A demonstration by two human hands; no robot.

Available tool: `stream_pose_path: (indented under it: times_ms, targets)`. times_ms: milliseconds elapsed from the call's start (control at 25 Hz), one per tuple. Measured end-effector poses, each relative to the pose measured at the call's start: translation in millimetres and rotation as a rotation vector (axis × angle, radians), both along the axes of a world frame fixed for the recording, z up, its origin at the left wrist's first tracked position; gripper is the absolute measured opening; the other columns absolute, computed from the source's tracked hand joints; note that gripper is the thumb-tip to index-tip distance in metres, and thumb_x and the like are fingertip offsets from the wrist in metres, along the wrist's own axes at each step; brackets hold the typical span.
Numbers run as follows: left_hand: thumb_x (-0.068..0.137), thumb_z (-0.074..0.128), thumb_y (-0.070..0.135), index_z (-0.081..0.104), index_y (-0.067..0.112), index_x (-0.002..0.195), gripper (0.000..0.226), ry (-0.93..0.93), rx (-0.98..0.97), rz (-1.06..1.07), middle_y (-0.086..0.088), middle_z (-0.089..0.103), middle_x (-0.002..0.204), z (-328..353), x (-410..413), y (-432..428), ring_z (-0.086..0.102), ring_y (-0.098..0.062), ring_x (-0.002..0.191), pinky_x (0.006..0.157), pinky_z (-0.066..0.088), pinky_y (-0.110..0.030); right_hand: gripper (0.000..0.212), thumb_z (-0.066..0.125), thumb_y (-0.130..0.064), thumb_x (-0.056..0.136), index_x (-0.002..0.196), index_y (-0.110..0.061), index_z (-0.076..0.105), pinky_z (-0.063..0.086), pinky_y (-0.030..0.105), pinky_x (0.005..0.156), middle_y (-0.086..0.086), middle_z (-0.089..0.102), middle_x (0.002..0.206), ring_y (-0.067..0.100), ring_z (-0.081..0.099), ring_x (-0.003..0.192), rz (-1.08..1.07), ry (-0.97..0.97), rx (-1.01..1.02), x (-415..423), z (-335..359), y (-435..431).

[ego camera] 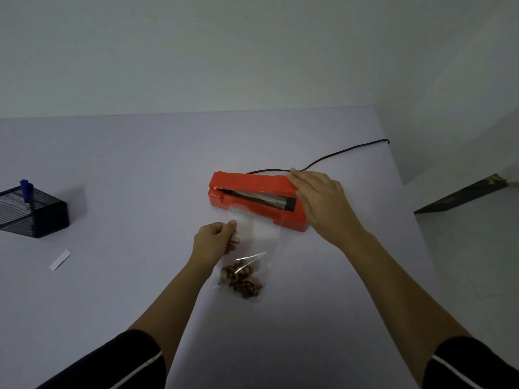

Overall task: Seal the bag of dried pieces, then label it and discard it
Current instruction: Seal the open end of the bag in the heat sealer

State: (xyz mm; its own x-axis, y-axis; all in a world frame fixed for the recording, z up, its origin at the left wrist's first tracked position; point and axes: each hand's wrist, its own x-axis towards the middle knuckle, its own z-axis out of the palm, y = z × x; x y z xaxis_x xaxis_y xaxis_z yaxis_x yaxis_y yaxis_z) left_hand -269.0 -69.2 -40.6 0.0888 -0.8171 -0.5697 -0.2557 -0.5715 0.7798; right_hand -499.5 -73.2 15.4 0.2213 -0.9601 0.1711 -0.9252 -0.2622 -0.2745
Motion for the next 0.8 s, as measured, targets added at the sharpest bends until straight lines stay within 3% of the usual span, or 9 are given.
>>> stream_pose_path:
  times_ms: [280, 800]
  targets:
    - [0.090, 0.056, 0.028, 0.066, 0.007, 0.069, 0.031, -0.017, 0.008, -0.011, -0.005, 0.066, 0.062, 0, 1, -2, 0.060, -0.016, 0.052, 0.056, 0.050, -0.025, 0.053, 0.038, -0.005, 0.096, 0.145, -0.013, 0.020, 0.016, 0.039, 0.113, 0.005, 0.021, 0.154, 0.019, 0.018, 0.142, -0.025, 0.078, 0.260, -6, -35, 5]
    - [0.090, 0.056, 0.030, 0.068, 0.006, 0.074, 0.032, -0.043, 0.040, -0.046, -0.003, 0.065, 0.064, -2, 4, -7, 0.059, -0.017, 0.053, 0.055, 0.051, -0.025, 0.058, 0.042, -0.002, 0.093, 0.145, -0.014, 0.019, 0.011, 0.040, 0.114, 0.004, 0.020, 0.154, 0.018, 0.020, 0.141, -0.042, 0.066, 0.292, -7, -46, 2]
